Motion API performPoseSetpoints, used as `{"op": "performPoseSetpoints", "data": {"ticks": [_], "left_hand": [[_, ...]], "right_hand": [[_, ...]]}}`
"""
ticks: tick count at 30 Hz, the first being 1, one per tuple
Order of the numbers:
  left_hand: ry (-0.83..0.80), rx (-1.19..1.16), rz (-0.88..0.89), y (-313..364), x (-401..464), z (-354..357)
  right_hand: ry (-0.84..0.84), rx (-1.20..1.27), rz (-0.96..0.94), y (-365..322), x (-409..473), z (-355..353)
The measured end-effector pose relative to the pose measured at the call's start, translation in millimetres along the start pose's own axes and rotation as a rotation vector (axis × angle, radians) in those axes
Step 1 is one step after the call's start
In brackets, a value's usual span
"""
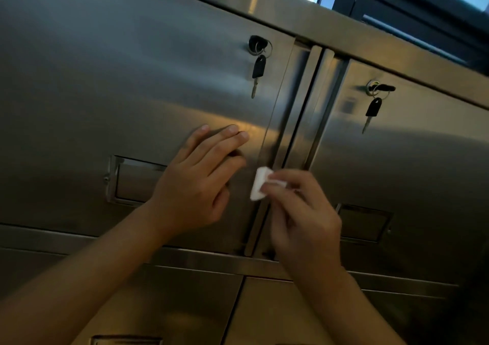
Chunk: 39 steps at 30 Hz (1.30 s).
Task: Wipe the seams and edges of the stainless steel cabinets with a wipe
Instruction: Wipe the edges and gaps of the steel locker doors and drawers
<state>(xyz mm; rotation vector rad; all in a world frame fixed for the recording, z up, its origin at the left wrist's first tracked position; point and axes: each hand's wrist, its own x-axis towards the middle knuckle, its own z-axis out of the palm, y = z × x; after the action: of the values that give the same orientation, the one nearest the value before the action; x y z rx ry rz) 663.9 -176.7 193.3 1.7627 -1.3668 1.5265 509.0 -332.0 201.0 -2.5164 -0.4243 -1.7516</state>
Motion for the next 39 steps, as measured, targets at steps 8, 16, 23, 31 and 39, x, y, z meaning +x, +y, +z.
{"op": "performPoseSetpoints", "data": {"ticks": [8, 16, 23, 31, 39], "left_hand": [[0.02, 0.01, 0.002, 0, -1, 1], [0.048, 0.02, 0.004, 2, -1, 2], [0.054, 0.019, 0.006, 1, -1, 3], [0.045, 0.03, 0.005, 2, 0, 2], [0.055, 0.047, 0.022, 1, 0, 3]], "right_hand": [[-0.091, -0.099, -0.012, 14, -11, 34], [-0.176, -0.072, 0.042, -1, -68, 55], [-0.196, -0.049, 0.118, -6, -95, 65], [-0.225, 0.012, 0.147, -9, -104, 68], [-0.315, 0.091, 0.153, -6, -97, 64]]}}
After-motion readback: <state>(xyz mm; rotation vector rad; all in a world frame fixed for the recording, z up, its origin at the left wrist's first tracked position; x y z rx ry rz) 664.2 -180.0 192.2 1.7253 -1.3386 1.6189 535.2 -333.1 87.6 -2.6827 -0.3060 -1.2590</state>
